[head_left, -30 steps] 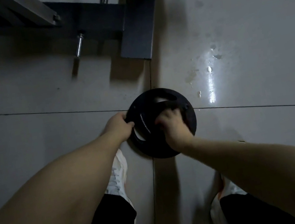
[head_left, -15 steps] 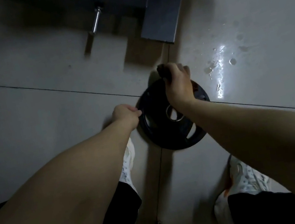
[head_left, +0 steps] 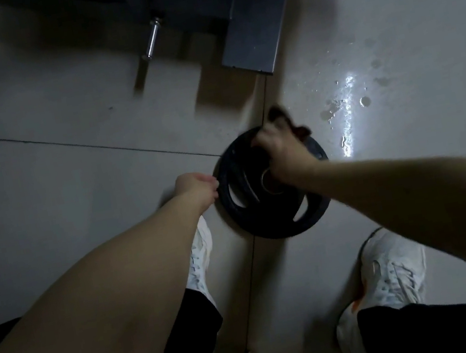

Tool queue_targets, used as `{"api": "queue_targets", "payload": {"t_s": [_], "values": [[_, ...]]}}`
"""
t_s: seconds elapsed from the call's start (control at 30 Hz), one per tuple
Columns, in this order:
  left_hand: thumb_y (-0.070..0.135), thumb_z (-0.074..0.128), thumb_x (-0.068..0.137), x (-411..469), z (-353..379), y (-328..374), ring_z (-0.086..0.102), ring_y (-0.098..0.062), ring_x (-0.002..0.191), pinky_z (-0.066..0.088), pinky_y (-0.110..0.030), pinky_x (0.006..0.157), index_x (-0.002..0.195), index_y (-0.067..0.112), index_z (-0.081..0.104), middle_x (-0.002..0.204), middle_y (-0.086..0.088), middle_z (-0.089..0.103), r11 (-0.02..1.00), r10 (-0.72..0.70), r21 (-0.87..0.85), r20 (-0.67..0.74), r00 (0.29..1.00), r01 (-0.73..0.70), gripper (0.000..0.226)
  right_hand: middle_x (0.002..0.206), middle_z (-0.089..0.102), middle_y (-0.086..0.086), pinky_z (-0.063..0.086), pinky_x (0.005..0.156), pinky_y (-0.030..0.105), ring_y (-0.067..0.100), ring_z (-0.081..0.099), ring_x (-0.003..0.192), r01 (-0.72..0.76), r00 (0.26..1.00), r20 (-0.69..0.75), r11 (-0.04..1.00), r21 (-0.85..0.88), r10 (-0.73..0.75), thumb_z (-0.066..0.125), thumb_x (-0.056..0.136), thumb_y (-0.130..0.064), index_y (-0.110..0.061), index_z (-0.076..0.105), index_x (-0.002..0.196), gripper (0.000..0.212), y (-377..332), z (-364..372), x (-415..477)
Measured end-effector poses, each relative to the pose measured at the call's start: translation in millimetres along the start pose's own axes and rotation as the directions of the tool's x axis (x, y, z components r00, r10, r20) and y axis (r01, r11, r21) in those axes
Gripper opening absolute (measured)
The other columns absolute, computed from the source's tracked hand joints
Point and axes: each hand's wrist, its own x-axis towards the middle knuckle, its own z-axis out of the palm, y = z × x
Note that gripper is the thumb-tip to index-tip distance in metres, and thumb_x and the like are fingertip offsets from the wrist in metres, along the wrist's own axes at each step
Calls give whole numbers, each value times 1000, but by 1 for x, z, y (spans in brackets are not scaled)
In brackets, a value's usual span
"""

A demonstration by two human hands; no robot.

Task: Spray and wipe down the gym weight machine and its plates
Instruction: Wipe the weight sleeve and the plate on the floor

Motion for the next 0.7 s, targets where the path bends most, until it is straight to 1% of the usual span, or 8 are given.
{"api": "queue_targets", "payload": {"t_s": [0.07,0.1,0.17,0.23,0.33,0.47,0.57,0.7], "values": [[11,64,92,-6,-1,5,61,-14,58,53,-26,61,80,13,62,73,-6,63,999,-44,-26,40,998,45,13,110,56,21,43,96,58,46,45,111,-223,970,-89,974,33,225,61,79,7,-1,65,112,34,-4,0,23],[18,65,86,-10,-2,9,58,-16,59,51,-26,62,79,13,60,72,-4,62,996,-68,-48,64,996,71,10,112,56,20,42,96,56,44,45,111,-230,968,-94,972,45,234,58,80,7,-1,65,113,35,-12,6,25],[23,63,80,-12,-3,14,51,-16,56,43,-24,56,76,10,58,68,-6,57,988,-127,-81,101,987,135,14,108,58,21,43,91,51,41,47,103,-94,993,-61,993,77,98,55,77,4,-1,68,108,34,-35,25,12],[16,59,94,-4,-2,14,50,-18,52,43,-23,53,78,7,60,69,-11,57,990,-128,-53,37,991,129,18,100,59,19,39,86,44,33,45,95,125,992,20,985,115,-128,49,78,-4,-3,70,102,32,-55,49,-23],[12,54,96,6,0,7,45,-17,38,37,-19,45,70,8,54,55,-7,50,993,-113,-27,-7,994,113,26,106,61,13,42,85,39,26,41,94,358,889,249,923,141,-383,41,94,-12,-9,70,106,31,-54,59,-86],[27,76,87,6,6,5,62,-24,64,53,-30,72,76,7,67,70,-9,68,995,-6,104,-39,999,10,24,111,60,13,54,84,44,29,46,97,605,708,380,789,108,-595,43,93,-12,-12,62,110,26,-2,29,-122],[21,84,82,6,6,1,71,-29,85,59,-39,88,78,21,63,90,-11,73,986,42,161,-27,999,-37,21,101,60,17,43,91,45,34,52,88,556,806,278,830,-52,-523,47,93,-8,-9,64,105,21,46,-2,-82],[14,84,81,2,7,3,72,-31,93,58,-41,94,85,17,67,99,-14,73,981,61,185,-51,997,-51,18,99,58,22,45,82,53,43,52,92,75,997,-19,993,-92,-77,52,86,-8,-2,65,103,23,52,-24,-13]]}}
